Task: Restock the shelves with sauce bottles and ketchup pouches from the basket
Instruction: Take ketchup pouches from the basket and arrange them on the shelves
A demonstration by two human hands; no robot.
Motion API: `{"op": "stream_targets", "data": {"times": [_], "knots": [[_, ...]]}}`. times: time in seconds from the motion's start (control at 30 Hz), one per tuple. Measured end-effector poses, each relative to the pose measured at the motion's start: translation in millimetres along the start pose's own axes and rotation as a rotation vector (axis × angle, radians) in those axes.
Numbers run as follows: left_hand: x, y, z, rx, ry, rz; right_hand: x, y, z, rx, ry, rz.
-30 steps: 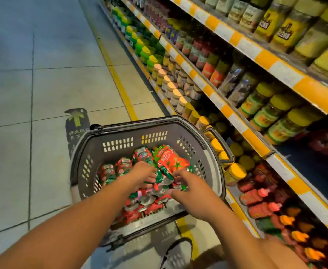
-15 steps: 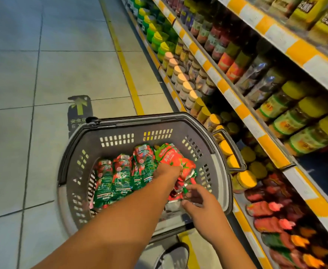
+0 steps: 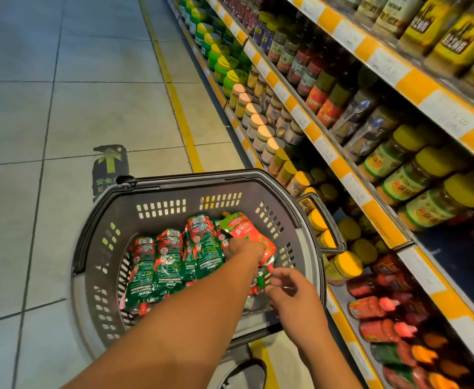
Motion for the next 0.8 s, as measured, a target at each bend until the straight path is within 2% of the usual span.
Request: {"op": "stream_targets", "data": {"times": [0.13,0.33,0.5,0.63,0.7,0.8], "knots": [[-20,-25,9,0.081,0.006,-0.032,-12,4,6,0.030,0.109,0.086],[-54,-58,-3,0.122,-0.126,-0.276,-16,0,7,-0.003,0.188,0.091],[-89,-102,-3,0.287,-0.164,-0.415,-31,-5,4,-0.071,0.259,0.196],[-94,-140,9,0.459,-0.209,-0.548,-23,-6,13,0.083,0.480,0.065],[-90,-157,15,0.533,-0.200,-0.610,-17,-12,8,0.090,0.557,-0.043],[-82,-169,21,0.611,-0.171,-0.663,-19,-21,4,0.052,0.597,-0.086]]}}
Point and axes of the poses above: each hand's wrist, its own y-axis towards the middle knuckle, its own x-axis out of the palm, z = x × y, the point moved 6 cm from there along y, towards the middle knuckle, and after that the axes turned 9 degrees about x, right-handed, at the moved point
